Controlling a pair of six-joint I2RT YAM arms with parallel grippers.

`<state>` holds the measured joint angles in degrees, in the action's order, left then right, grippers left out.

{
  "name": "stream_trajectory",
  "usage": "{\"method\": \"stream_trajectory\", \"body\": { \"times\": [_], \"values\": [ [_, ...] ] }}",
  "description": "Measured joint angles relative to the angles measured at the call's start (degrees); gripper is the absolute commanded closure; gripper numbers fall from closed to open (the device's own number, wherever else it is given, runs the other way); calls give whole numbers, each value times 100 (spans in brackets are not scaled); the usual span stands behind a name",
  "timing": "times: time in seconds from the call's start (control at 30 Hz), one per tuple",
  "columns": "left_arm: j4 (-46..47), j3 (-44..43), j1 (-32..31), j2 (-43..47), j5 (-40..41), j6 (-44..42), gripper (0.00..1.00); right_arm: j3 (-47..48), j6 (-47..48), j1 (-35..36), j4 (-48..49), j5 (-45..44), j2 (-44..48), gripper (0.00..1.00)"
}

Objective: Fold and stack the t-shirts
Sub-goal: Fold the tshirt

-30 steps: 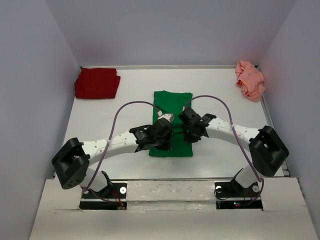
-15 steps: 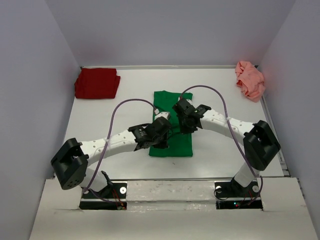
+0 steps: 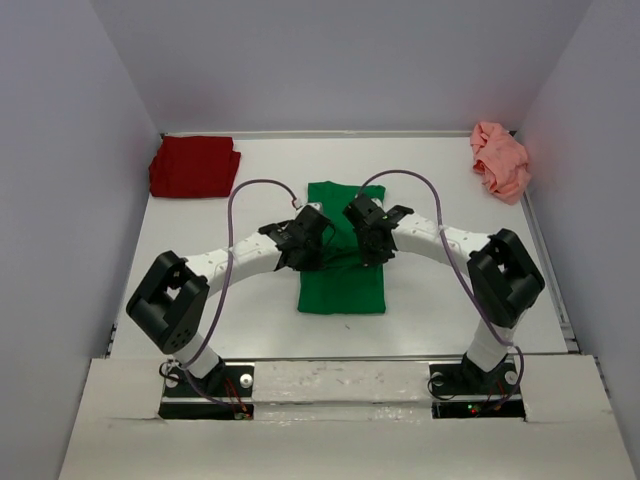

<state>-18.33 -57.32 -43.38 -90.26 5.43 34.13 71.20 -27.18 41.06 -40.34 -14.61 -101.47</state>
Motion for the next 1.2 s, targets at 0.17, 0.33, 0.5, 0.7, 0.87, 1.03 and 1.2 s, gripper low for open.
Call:
{"method": "stream_trajectory", "body": {
  "times": [0.17,0.33,0.5,0.7,0.87,1.03,1.2],
  "values": [
    [-4,-142,-2,-111,-79,-81,100,4,74,-181,74,7,-127,100],
    [-17,-245,-2,-114,-90,-131,100,179,201,-323,125,17,-413,100],
    [-17,-249,0,-118,-98,-160,100,485,330,-380,188,44,-748,100],
    [7,-249,0,-225,-166,-201,100,852,455,-398,179,52,-938,100],
    [50,-249,0,-374,-245,-236,100,1080,518,-437,177,22,-960,100],
    [72,-269,0,-564,-308,-247,100,1233,542,-619,179,22,-1097,100],
    [39,-372,0,-667,-323,-269,100,1239,570,-743,179,22,-1333,100]
  ]
}}
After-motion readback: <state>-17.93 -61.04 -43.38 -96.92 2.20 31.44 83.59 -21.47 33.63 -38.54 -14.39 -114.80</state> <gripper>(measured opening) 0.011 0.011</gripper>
